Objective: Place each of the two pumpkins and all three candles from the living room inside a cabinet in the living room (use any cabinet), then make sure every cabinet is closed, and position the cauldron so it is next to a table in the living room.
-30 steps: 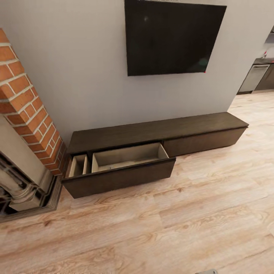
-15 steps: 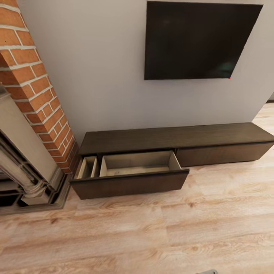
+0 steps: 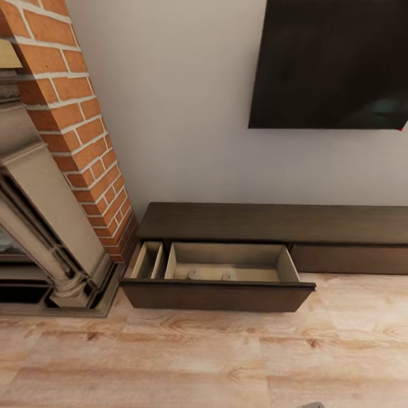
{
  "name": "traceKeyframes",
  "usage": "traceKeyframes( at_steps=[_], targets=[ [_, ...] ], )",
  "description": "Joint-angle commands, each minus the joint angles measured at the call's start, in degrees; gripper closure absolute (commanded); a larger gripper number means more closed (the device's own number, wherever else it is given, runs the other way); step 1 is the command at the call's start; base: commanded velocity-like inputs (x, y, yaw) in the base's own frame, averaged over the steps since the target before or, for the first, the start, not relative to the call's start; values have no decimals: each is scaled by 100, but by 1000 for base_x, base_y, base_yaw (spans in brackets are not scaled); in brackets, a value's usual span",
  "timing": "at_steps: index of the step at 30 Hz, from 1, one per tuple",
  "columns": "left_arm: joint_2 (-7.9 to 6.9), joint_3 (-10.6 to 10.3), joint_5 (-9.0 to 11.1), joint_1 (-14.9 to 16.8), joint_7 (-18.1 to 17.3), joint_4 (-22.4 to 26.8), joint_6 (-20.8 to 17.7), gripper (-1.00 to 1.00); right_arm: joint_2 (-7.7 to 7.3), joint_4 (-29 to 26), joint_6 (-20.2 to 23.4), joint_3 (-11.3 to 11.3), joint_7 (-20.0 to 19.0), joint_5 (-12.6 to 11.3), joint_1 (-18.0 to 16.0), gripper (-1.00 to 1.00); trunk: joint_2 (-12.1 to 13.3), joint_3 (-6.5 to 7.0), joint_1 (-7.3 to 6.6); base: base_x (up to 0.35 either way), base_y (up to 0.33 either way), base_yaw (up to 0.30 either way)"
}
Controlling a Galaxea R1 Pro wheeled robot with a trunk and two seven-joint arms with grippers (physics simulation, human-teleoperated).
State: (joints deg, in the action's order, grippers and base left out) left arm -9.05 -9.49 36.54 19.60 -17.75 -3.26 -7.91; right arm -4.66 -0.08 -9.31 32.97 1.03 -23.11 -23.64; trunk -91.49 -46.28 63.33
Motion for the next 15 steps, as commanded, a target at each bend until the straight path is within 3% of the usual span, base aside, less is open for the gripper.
traceKeyframes(
  at_steps=[1,10,15],
  targets=[
    [0,0,-1,0,0,0,0,-100,0,0,-1,-1,3,-9,0,100,0,5,0,330,-100,262],
    [2,0,-6,0,0,0,0,-100,0,-1,0,-1,3,-9,0,100,0,47,0,324,-142,262],
    [1,0,-6,0,0,1,0,-100,-8,10,0,-1,3,-9,0,100,0,53,0,316,-161,94]
  ],
)
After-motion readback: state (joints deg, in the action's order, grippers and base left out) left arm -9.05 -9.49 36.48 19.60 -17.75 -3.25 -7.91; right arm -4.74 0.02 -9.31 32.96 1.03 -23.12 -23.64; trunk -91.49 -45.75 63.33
